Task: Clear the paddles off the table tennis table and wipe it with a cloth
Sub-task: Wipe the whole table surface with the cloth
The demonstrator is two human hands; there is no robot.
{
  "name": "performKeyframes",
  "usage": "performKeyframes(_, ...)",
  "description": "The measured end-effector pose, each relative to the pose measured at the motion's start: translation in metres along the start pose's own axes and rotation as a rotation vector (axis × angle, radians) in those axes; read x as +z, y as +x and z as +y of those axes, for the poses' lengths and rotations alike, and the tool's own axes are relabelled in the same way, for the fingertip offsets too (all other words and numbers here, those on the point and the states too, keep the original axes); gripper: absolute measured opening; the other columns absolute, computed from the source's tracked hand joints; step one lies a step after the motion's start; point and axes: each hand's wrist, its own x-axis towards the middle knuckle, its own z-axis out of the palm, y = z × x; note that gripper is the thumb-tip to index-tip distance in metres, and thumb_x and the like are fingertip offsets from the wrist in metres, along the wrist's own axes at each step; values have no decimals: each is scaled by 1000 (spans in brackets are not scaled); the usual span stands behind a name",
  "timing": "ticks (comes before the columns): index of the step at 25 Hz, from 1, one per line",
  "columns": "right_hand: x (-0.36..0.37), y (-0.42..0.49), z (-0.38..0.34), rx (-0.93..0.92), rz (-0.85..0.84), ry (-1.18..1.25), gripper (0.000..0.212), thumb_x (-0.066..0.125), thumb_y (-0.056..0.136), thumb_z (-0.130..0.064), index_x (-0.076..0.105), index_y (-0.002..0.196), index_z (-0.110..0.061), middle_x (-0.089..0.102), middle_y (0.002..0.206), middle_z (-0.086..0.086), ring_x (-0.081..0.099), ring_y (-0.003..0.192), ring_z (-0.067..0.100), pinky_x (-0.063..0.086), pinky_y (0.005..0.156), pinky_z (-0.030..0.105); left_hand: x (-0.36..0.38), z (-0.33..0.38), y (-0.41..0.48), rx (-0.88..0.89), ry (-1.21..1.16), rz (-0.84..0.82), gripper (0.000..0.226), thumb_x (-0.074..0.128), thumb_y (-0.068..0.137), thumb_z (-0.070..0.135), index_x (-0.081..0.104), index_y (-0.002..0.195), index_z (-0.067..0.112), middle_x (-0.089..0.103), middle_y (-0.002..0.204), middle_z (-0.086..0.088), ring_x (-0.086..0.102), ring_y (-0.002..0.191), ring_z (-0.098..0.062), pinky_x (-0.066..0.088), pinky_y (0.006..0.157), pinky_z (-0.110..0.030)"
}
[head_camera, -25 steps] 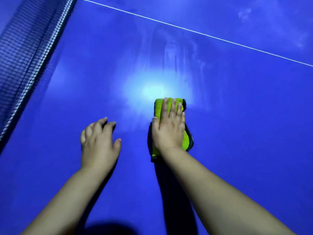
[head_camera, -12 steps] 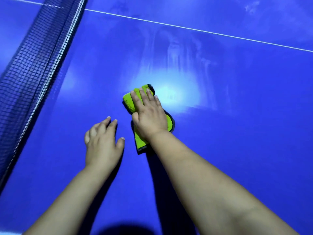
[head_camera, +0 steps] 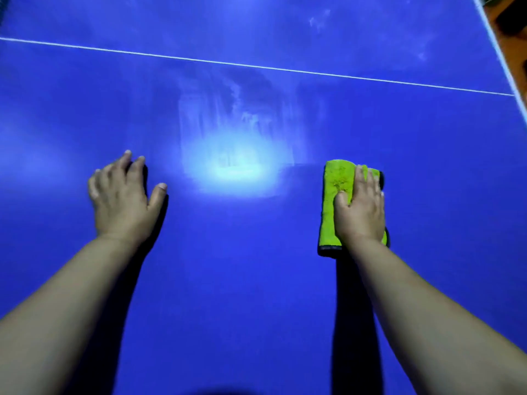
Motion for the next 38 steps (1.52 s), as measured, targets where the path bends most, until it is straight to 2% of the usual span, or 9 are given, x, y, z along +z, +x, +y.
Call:
performKeyframes(3,-7,8,15,161,36,-29,62,39,96,-31,16,153,-21,13,161,5,6,148,19,6,120,39,4,-15,27,-78,-12,33,61,39,82,42,47,127,1,40,138,-23,35,122,-41,19,105,-54)
performKeyframes(7,12,8,-35,259,18,-81,60,31,99,-46,13,153,-27,6,161,4,1,148,21,0,119,39,12,-20,33,-39,8,15,58,41,82,39,47,124,-1,44,134,-24,37,120,-41,22,103,-53)
performKeyframes(17,88,-24,-242,-233,-82,-139,63,35,97,-43,10,153,-29,8,161,2,1,148,22,2,119,39,17,-34,43,-9,32,6,48,53,87,27,49,126,1,46,134,-20,38,121,-34,21,104,-47)
performKeyframes(22,102,-21,-303,-538,-239,-118,60,35,98,-40,10,152,-33,4,162,0,-3,148,21,2,120,39,20,-38,46,-18,15,14,45,54,87,23,50,127,2,48,135,-18,39,122,-34,18,105,-46)
performKeyframes(25,100,-7,-298,-620,-263,-100,59,37,98,-36,14,152,-35,7,161,-2,-1,148,17,2,119,37,20,-37,47,-33,7,18,44,54,88,23,50,128,4,47,135,-17,39,124,-34,16,106,-45)
performKeyframes(28,99,-3,-287,-616,-238,-12,59,40,96,-31,20,151,-33,12,161,-4,2,148,14,2,118,33,21,-37,47,-54,20,25,44,53,88,24,51,127,6,48,135,-15,39,124,-33,15,106,-44)
performKeyframes(31,89,23,-250,-486,-154,46,57,44,95,-29,27,150,-31,18,159,-4,9,148,15,7,118,34,20,-36,47,-56,47,39,45,47,86,28,53,124,6,50,133,-16,41,121,-34,17,104,-43)
performKeyframes(35,62,74,-165,-321,-36,54,55,48,95,-24,34,148,-24,26,157,0,17,146,19,15,119,36,19,-32,47,-72,36,32,43,58,85,21,52,124,3,48,133,-18,40,121,-36,19,104,-48)
performKeyframes(38,34,99,-103,-144,40,54,53,45,98,-22,32,149,-19,26,157,2,17,146,20,16,118,38,18,-29,47,-83,38,52,44,49,85,24,53,123,2,49,131,-20,41,120,-38,21,103,-50)
